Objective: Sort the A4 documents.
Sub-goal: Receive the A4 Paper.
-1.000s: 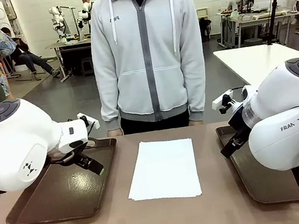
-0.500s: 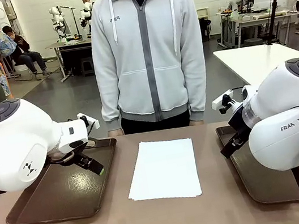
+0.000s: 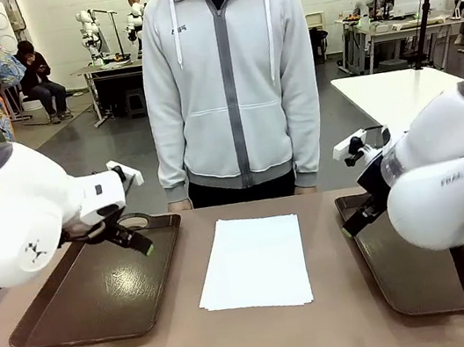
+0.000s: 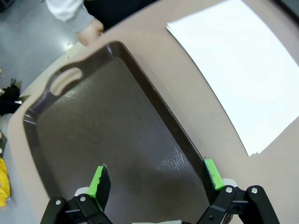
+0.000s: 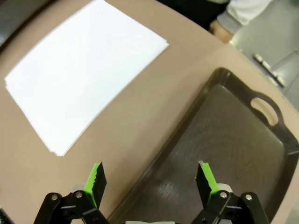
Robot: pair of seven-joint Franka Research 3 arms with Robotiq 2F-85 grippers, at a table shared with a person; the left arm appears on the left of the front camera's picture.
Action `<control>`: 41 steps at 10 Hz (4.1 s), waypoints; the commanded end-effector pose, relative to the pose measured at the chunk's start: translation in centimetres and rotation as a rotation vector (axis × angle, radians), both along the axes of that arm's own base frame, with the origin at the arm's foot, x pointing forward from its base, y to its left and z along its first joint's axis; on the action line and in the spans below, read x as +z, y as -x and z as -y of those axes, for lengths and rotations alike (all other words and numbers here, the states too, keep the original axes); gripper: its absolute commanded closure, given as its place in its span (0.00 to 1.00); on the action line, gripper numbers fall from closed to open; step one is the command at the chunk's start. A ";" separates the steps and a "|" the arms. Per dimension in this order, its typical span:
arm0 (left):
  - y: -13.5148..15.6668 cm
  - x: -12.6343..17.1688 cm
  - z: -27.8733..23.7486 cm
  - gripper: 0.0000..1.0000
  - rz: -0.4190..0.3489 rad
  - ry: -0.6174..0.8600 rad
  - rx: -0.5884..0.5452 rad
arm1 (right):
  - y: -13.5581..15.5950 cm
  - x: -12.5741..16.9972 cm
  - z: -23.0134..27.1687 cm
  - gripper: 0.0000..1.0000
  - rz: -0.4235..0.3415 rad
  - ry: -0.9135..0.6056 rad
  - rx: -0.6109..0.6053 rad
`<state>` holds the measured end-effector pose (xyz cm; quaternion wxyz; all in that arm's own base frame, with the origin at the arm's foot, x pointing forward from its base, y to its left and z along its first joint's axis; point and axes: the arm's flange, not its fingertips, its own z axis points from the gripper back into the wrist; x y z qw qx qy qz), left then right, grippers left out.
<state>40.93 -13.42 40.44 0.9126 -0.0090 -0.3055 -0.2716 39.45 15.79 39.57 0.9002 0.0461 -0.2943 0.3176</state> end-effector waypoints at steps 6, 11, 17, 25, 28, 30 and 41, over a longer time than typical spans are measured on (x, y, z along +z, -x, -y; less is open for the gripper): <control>9.7 5.9 -7.6 0.00 0.092 0.218 -0.172 | 1.8 6.1 13.3 0.00 -0.031 -0.330 0.106; 12.2 6.4 -13.7 0.00 -0.003 0.231 -0.097 | 2.5 8.5 17.1 0.00 0.041 -0.389 0.028; 12.5 5.3 -15.1 0.00 -0.050 0.337 -0.068 | 2.1 9.5 17.6 0.00 0.030 -0.367 0.041; 6.7 11.6 -16.3 0.00 -0.066 0.328 -0.045 | 2.3 9.3 17.1 0.00 0.025 -0.369 0.027; 6.7 11.6 -16.3 0.00 -0.066 0.328 -0.045 | 2.3 9.3 17.1 0.00 0.025 -0.369 0.027; 6.7 11.6 -16.3 0.00 -0.066 0.328 -0.045 | 2.3 9.3 17.1 0.00 0.025 -0.369 0.027; 6.7 11.6 -16.3 0.00 -0.066 0.328 -0.045 | 2.3 9.3 17.1 0.00 0.025 -0.369 0.027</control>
